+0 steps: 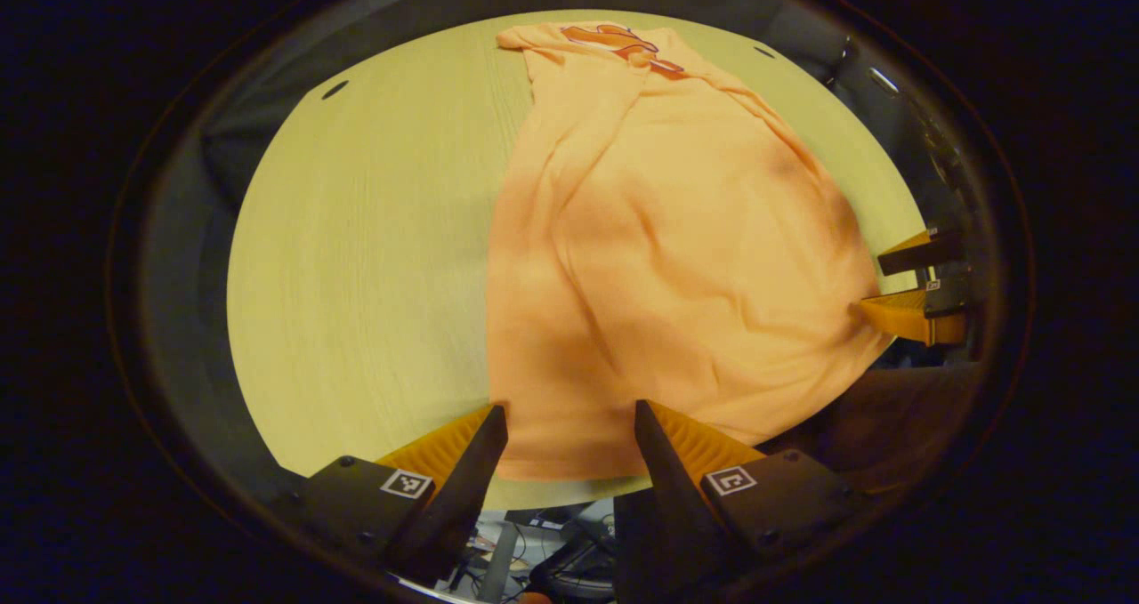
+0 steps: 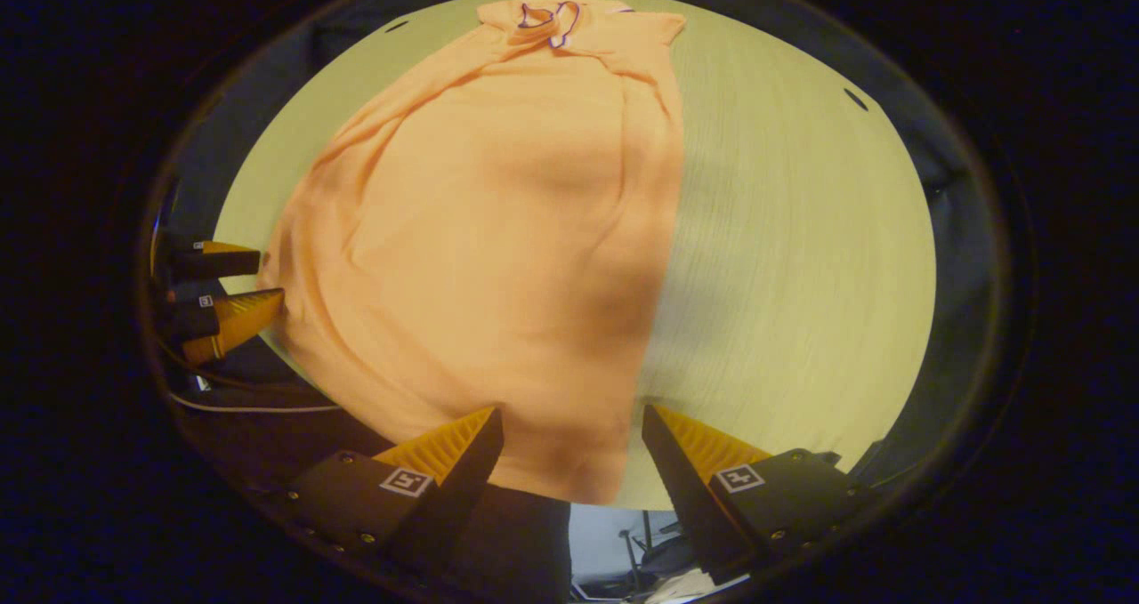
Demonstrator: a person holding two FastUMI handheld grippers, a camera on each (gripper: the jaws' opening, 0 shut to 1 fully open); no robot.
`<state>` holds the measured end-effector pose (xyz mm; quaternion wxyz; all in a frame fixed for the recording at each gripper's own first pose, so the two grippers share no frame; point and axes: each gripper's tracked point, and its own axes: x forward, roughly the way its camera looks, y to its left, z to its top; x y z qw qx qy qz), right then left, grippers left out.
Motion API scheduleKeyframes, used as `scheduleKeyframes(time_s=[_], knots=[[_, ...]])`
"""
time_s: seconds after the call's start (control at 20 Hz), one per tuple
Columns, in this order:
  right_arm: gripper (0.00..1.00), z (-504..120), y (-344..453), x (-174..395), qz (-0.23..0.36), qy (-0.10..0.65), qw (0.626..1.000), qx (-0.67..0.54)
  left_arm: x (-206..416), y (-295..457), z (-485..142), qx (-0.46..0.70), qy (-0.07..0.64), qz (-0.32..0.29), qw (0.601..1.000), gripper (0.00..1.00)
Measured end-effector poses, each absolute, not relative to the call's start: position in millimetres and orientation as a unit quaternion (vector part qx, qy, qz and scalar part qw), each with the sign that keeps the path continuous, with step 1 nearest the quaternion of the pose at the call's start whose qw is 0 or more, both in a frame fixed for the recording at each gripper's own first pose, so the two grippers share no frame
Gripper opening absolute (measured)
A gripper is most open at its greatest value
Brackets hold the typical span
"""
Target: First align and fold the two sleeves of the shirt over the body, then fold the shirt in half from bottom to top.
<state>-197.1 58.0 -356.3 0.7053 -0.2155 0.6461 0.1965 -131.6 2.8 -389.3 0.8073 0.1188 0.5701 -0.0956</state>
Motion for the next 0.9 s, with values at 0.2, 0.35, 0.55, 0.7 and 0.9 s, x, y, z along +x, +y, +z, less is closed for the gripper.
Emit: scheduleKeyframes(time_s=[0.2,0.35,0.55,0.7,0.9], knots=[[0.99,-368.0,57.9,-197.3,0.198,0.646,0.696,-0.244,-135.3,0.9,-400.9,0.118,0.589,-0.090,0.794,0.96],[0.98,-370.0,58.8,-196.2,0.199,0.649,0.691,-0.247,-134.1,1.6,-399.6,0.120,0.594,-0.087,0.790,0.96],[0.99,-371.4,59.7,-194.1,0.198,0.654,0.687,-0.247,-133.7,2.8,-400.6,0.127,0.618,-0.083,0.772,1.00],[0.99,-370.8,58.8,-193.8,0.196,0.655,0.688,-0.244,-132.9,2.7,-399.3,0.131,0.626,-0.081,0.765,0.94],[0.99,-370.8,59.7,-192.2,0.193,0.655,0.690,-0.241,-130.6,2.0,-397.8,0.130,0.618,-0.084,0.771,0.97]])
